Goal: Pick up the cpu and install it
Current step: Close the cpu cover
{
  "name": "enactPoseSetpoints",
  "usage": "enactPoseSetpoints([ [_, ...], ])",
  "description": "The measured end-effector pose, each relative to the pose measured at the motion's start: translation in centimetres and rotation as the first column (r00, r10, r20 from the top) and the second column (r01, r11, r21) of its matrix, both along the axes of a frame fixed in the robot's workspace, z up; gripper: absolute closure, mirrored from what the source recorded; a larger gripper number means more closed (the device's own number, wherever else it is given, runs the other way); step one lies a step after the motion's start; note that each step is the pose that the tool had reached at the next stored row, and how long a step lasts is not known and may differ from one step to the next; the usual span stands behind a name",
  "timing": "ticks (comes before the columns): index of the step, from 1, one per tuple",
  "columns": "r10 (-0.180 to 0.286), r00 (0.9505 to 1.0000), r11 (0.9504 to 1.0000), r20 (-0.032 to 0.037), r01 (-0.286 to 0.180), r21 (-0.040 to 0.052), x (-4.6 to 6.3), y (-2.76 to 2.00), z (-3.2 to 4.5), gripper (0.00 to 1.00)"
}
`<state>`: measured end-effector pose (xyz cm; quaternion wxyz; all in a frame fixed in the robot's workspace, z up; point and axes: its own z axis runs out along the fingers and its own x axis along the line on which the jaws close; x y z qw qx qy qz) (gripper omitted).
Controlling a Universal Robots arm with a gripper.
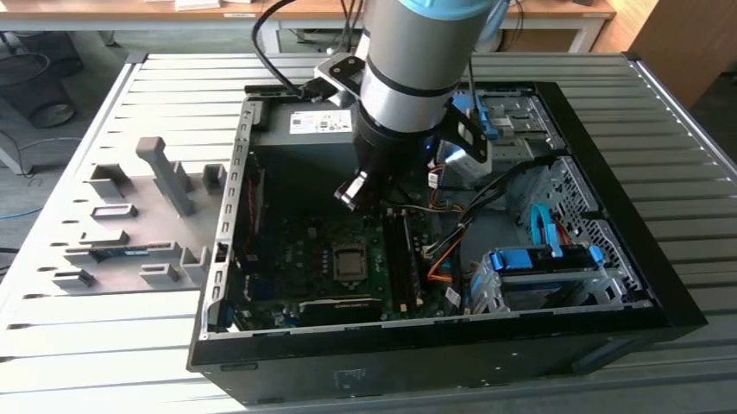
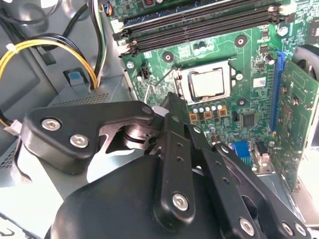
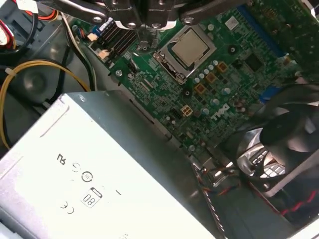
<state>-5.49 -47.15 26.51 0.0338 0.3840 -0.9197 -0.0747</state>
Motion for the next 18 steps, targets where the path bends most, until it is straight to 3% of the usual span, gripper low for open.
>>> enactPoseSetpoints([
  [3, 0.000, 0.9999, 1.0000, -0.0126, 0.000, -0.0018, 0.6, 0.07, -0.03, 0.90],
  [6, 0.000, 0.9998, 1.0000, -0.0197, 0.000, -0.0076, 1.0, 0.47, -0.22, 0.90],
  [13, 0.000, 0.9997, 1.0000, -0.0229, 0.000, -0.0092, 1.4, 2.76, -0.63, 0.90],
  [15, 0.001, 0.9997, 1.0000, -0.0231, -0.002, -0.0091, 1.4, 3.07, -0.81, 0.90],
  [18, 0.003, 0.9997, 0.9999, -0.0232, -0.003, -0.0158, 1.4, 3.10, -0.88, 0.90],
])
